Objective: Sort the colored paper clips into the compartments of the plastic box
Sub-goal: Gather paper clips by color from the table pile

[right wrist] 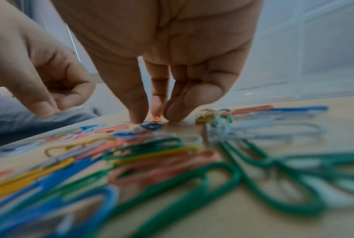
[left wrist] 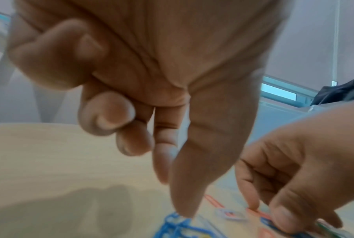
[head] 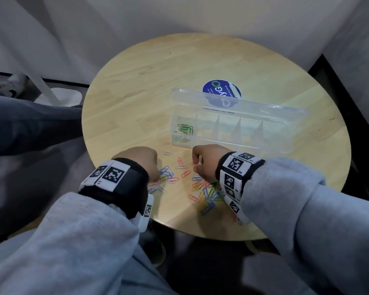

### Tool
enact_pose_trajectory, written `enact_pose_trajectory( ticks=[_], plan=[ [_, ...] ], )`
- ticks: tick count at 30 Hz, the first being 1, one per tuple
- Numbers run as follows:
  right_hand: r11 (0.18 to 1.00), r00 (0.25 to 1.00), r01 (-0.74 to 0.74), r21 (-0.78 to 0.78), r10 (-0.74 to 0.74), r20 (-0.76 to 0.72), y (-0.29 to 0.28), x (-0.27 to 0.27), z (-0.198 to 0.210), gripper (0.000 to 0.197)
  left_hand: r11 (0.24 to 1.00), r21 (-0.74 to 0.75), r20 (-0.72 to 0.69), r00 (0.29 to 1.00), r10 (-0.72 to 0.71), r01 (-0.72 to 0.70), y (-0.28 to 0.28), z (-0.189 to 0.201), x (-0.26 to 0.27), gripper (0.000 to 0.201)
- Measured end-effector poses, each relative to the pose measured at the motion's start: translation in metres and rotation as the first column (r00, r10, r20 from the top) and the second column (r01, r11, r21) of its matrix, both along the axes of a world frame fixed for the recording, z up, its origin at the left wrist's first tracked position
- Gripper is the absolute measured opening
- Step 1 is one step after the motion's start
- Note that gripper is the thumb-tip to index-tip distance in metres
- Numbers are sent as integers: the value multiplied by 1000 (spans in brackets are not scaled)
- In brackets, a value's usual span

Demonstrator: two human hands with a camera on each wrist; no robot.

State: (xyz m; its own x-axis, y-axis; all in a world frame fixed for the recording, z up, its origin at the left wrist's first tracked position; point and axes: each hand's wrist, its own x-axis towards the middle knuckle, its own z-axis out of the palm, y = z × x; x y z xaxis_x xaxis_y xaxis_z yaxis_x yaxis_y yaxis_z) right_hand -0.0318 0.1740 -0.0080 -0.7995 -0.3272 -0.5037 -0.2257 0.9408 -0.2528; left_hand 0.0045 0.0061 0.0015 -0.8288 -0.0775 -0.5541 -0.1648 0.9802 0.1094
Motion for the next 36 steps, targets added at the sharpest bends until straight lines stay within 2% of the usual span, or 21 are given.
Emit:
enact_pose_trajectory(
  ticks=[5, 13, 21, 23, 25, 28, 30, 32, 33, 34, 35, 36],
  plan=[
    [999, 999, -29, 24, 28, 40, -2, 0, 4, 13, 1000, -21, 89, 996, -16, 18, 2, -15, 1, 20],
    [993, 998, -62, 103, 60, 19, -2, 3, 8, 23, 999, -26, 77, 997, 26, -24, 0, -24, -1, 20],
    [998, 996, -40, 46, 36, 84, 6, -2, 0, 17, 997, -17, 87, 993, 83, -81, -1, -23, -2, 19],
    [997, 993, 42, -66, -34, 113, 13, -3, 3, 13, 997, -2, 85, 993, 79, -79, 0, -22, -2, 20],
    [956, 973, 185, -229, -146, 178, 18, -3, 4, 11, 996, 22, 88, 993, 82, -84, 0, -22, -1, 21],
    [804, 874, 430, -410, -258, 411, 19, -3, 5, 22, 994, 63, 100, 991, 83, -90, 1, -20, -1, 20],
    [686, 785, 564, -460, -272, 557, 17, -1, 5, 27, 993, 76, 91, 993, 80, -87, 2, -18, -1, 18],
    [620, 738, 621, -479, -257, 624, 15, 1, 5, 31, 988, 112, 74, 993, 97, -105, 4, -14, 0, 8],
    [606, 731, 629, -487, -250, 635, 15, 2, 4, 33, 982, 152, 68, 992, 105, -114, 3, -12, 1, 4],
    [606, 735, 626, -490, -249, 631, 14, 2, 3, 33, 971, 202, 64, 991, 119, -130, 2, -11, 1, 8],
    [628, 753, 603, -492, -247, 609, 13, 3, 2, 32, 954, 262, 61, 989, 132, -144, 1, -10, 0, 12],
    [684, 799, 541, -490, -236, 553, 11, 4, 1, 30, 930, 328, 67, 986, 154, -168, -1, -10, -1, 12]
  ],
)
